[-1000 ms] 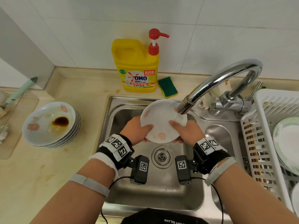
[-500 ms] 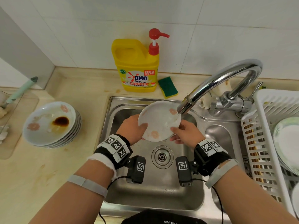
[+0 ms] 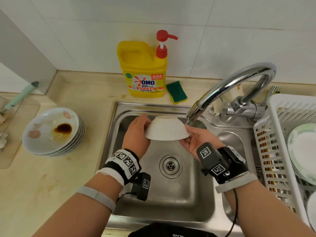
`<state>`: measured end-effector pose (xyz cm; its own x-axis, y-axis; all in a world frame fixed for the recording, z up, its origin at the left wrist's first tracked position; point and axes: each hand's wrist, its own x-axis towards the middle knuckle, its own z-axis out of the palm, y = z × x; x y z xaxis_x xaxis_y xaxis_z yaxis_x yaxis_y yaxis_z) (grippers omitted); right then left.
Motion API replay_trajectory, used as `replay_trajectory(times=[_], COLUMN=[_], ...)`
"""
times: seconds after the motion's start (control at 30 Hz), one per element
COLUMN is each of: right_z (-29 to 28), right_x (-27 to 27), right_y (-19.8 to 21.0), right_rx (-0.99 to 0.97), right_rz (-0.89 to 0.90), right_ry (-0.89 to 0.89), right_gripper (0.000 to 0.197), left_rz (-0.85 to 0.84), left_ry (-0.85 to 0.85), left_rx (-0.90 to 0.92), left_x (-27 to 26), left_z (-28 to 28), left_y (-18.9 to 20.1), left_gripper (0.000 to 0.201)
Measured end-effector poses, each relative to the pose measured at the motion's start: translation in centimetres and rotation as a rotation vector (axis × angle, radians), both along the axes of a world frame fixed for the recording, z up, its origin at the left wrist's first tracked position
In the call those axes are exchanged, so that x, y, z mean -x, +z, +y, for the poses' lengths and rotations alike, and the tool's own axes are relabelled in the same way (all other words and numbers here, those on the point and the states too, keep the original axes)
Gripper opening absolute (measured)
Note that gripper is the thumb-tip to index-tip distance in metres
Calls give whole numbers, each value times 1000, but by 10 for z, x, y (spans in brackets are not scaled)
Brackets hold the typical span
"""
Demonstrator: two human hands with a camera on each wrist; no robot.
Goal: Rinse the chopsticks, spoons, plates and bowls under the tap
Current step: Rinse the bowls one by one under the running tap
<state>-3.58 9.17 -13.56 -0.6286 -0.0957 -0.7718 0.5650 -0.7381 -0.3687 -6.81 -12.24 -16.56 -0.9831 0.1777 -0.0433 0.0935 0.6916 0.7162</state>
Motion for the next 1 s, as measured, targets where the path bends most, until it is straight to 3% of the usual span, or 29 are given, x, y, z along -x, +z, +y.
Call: replay_trajectory(times=[0.23, 0.4, 0.47, 0.63, 0.87, 1.0], right_z=[8, 20, 22, 20, 19, 30], right_x=[0, 0, -1, -3, 1, 4], right_y=[-17, -11, -6, 4, -5, -33], right_rx=[-151, -229, -257, -394, -710, -923], right_rz=[42, 117, 104, 114, 225, 208], right_ry=[48, 133, 171, 238, 413, 627], right_gripper=[25, 30, 30, 15, 54, 125], left_rz=[-416, -748, -793, -786, -789, -794], left_ry=[62, 251, 297, 237, 255, 256], left_rx=[-487, -915, -984, -937, -923, -932], left_x=[-9, -4, -1, -3, -6, -11], left_z=[2, 9, 12, 16, 22, 23], left_y=[-4, 4, 4, 2, -2, -4], left_gripper=[58, 53, 42, 31, 29, 29])
